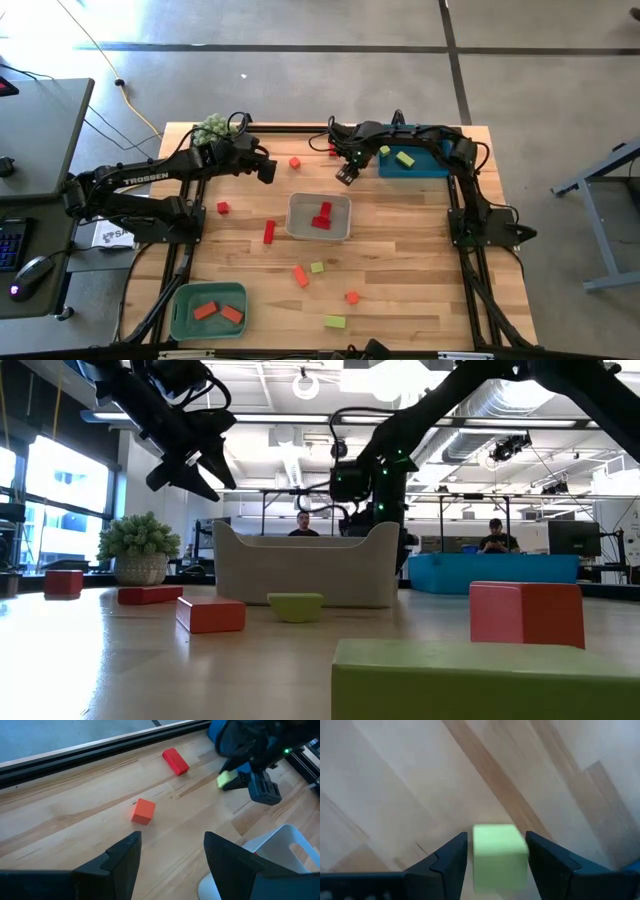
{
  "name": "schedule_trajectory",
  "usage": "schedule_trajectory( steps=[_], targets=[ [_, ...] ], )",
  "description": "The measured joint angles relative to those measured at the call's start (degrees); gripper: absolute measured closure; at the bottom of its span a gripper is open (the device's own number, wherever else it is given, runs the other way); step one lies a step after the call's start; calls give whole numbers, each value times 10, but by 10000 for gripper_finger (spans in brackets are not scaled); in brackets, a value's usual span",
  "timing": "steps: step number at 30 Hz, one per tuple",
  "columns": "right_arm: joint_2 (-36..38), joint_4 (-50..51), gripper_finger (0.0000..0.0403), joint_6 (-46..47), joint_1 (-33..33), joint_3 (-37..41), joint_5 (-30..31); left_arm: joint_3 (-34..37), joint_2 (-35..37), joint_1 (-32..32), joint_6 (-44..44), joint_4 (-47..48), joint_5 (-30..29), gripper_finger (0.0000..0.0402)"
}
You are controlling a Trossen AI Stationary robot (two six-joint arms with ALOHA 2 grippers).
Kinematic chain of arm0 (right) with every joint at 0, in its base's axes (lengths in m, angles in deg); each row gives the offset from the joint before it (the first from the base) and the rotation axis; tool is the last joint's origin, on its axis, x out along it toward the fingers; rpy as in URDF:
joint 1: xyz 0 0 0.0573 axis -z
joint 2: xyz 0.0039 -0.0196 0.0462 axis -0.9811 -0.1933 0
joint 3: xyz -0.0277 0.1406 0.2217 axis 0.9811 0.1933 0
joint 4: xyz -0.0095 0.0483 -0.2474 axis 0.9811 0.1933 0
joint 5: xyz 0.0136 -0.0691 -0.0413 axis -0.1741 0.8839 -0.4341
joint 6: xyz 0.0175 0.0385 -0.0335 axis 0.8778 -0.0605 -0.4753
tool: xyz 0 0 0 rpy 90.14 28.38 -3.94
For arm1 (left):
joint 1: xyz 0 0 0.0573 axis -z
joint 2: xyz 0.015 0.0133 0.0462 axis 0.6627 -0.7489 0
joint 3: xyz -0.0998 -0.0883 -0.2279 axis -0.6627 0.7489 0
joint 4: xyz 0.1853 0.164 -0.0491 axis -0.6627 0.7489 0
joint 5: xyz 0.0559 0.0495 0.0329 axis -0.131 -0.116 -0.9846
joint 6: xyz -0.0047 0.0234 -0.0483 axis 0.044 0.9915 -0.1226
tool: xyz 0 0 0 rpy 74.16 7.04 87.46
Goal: Sort & place blocks by color
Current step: Put the green wooden block into the blue bin
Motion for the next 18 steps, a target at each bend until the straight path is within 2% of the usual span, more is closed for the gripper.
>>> schedule_trajectory(
  steps=[18],
  targets=[
    [4,54,219,-34,-1,-2,16,0,0,0,-4,0,0,195]
  ],
)
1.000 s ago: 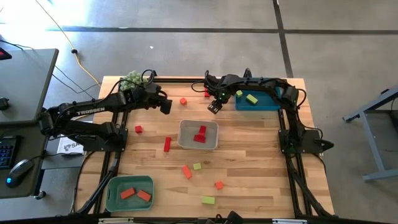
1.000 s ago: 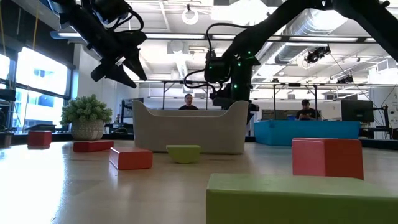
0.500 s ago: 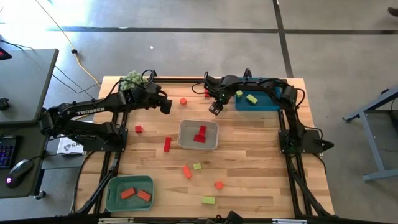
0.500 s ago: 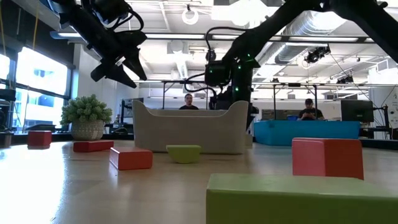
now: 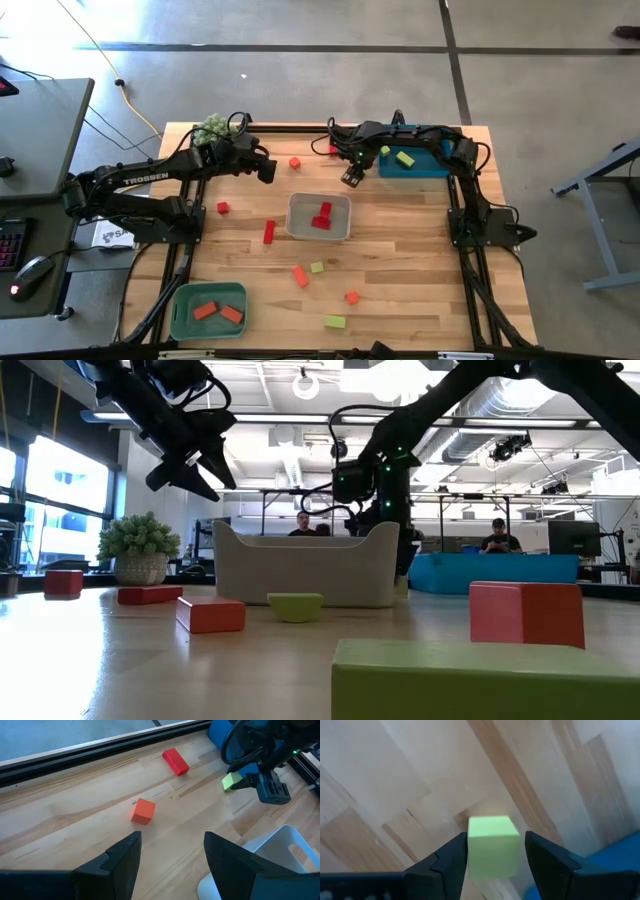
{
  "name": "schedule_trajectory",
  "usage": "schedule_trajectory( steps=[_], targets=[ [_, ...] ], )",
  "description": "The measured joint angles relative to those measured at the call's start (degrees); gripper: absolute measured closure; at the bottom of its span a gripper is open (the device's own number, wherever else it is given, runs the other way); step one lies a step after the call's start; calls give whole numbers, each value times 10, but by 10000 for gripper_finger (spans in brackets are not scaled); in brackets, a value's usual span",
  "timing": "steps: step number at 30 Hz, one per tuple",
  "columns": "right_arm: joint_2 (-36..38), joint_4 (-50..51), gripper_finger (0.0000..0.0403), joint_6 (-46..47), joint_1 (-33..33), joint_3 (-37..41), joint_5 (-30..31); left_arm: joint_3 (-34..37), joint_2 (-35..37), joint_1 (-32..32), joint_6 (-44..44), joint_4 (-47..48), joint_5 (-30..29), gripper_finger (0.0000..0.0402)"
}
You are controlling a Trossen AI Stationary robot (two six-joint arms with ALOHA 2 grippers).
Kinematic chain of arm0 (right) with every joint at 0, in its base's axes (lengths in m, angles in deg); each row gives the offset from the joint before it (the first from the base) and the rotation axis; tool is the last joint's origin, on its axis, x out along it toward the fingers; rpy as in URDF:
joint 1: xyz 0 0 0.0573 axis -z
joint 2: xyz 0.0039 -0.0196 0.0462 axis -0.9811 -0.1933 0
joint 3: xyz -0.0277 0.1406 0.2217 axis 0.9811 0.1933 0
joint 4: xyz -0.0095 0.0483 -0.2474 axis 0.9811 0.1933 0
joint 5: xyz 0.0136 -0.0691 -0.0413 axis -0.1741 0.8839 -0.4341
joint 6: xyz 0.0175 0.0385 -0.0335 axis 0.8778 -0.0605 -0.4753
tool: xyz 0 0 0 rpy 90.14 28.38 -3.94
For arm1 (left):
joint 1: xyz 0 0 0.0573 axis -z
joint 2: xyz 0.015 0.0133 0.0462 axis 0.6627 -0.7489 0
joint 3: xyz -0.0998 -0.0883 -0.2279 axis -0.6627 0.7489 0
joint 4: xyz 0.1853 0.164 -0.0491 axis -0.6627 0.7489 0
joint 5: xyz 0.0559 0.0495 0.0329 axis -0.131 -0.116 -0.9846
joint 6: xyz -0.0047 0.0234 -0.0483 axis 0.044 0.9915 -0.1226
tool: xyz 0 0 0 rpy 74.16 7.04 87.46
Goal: Sort & place blocks by color
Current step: Put the green wooden block into the blue bin
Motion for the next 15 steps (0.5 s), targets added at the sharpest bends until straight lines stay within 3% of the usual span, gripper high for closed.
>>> schedule_trajectory(
  steps=[5,10,15],
  targets=[
    [0,10,229,-9,0,0,0,0,0,0,0,0,0,195],
    [2,11,300,-13,0,-1,-2,0,0,0,0,0,0,195],
    [4,18,303,-44,0,-2,-5,0,0,0,0,0,0,195]
  ],
)
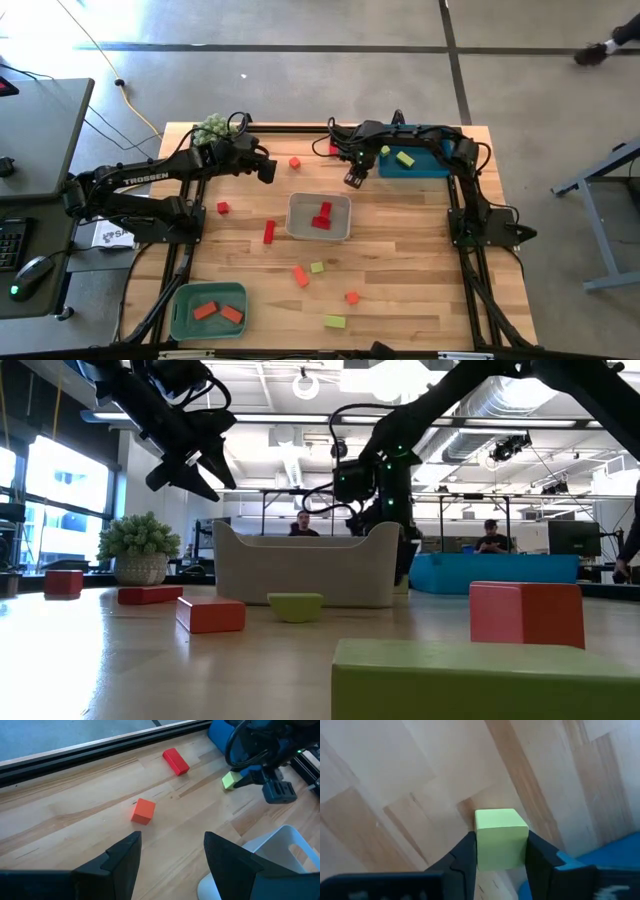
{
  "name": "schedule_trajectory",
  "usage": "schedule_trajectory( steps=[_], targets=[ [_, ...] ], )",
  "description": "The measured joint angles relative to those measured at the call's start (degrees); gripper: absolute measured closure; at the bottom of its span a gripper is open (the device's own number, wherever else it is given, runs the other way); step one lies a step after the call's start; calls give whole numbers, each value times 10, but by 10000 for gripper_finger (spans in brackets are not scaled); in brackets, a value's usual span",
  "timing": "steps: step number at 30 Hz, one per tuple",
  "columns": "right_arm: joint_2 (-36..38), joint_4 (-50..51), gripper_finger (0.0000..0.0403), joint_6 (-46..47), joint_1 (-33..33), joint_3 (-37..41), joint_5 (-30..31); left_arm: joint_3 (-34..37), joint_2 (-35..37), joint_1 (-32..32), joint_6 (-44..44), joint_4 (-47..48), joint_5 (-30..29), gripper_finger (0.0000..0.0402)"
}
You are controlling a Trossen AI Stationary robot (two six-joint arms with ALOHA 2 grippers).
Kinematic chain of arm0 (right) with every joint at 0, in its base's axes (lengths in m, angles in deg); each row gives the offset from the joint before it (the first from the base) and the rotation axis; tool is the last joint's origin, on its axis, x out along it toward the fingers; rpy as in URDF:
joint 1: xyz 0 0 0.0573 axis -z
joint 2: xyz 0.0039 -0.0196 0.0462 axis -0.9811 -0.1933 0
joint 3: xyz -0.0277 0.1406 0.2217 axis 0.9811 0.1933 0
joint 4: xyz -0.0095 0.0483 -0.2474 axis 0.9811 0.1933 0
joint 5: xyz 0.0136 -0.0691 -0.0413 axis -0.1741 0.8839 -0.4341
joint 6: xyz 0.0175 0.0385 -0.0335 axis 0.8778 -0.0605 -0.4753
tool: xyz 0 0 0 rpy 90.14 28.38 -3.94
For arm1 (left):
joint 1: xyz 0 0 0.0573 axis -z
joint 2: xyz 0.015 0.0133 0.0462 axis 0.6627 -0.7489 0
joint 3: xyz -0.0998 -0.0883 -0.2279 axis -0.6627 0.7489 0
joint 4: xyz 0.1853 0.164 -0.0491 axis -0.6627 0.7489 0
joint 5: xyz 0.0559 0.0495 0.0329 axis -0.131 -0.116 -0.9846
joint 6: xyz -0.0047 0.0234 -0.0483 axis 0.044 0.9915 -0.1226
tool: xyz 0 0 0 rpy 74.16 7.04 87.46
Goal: Sort & place blocks by color
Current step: Put the green wooden block into the blue bin
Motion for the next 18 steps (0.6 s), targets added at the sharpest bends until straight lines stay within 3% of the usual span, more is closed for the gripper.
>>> schedule_trajectory(
  steps=[12,18],
  targets=[
    [111,36,303,-5,3,-39,12,0,0,0,0,0,0,195],
    [182,55,303,9,21,-39,59,0,0,0,8,0,0,195]
  ],
)
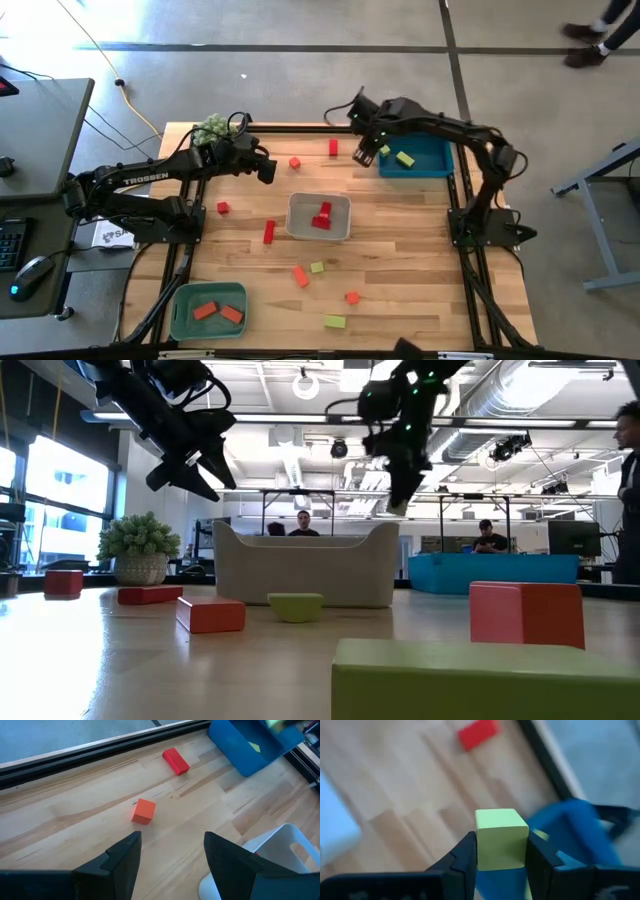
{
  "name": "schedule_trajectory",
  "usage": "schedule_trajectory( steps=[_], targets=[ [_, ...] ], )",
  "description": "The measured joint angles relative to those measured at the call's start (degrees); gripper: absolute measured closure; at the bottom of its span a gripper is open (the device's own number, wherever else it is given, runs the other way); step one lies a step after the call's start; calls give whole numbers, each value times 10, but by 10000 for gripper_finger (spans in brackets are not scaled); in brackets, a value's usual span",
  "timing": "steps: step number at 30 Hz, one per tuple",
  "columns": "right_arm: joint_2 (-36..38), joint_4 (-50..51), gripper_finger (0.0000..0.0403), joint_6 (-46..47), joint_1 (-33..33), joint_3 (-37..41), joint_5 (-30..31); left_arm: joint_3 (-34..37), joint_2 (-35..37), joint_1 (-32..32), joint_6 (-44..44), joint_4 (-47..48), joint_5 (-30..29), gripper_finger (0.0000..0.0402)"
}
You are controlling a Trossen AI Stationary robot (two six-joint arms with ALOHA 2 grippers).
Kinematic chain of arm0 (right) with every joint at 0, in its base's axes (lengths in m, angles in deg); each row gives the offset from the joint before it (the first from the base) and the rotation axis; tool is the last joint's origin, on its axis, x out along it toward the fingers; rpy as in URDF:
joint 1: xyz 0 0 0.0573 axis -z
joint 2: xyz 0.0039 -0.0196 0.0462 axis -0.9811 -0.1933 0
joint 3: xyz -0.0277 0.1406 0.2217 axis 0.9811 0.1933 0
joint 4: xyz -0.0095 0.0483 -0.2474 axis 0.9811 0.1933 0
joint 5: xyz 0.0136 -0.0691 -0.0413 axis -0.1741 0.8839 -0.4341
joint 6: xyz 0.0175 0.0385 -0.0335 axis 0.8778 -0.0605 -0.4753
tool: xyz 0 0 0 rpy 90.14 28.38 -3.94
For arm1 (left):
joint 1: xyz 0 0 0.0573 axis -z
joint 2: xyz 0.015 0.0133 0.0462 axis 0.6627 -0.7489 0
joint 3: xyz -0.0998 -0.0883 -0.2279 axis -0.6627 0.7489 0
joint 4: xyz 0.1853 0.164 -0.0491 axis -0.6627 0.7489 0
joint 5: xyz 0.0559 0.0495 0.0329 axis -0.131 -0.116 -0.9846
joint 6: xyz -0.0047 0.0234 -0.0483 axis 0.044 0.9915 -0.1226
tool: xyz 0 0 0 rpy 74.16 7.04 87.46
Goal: Sort & place blocks by color
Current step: Put the green wooden block into the blue bin
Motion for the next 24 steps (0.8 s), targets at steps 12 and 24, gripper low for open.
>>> schedule_trajectory(
  steps=[12,24],
  targets=[
    [114,28,303,75,99,117,89,0,0,0,2,0,0,195],
    [153,-105,285,77,165,257,1,0,0,0,22,-1,1,195]
  ],
)
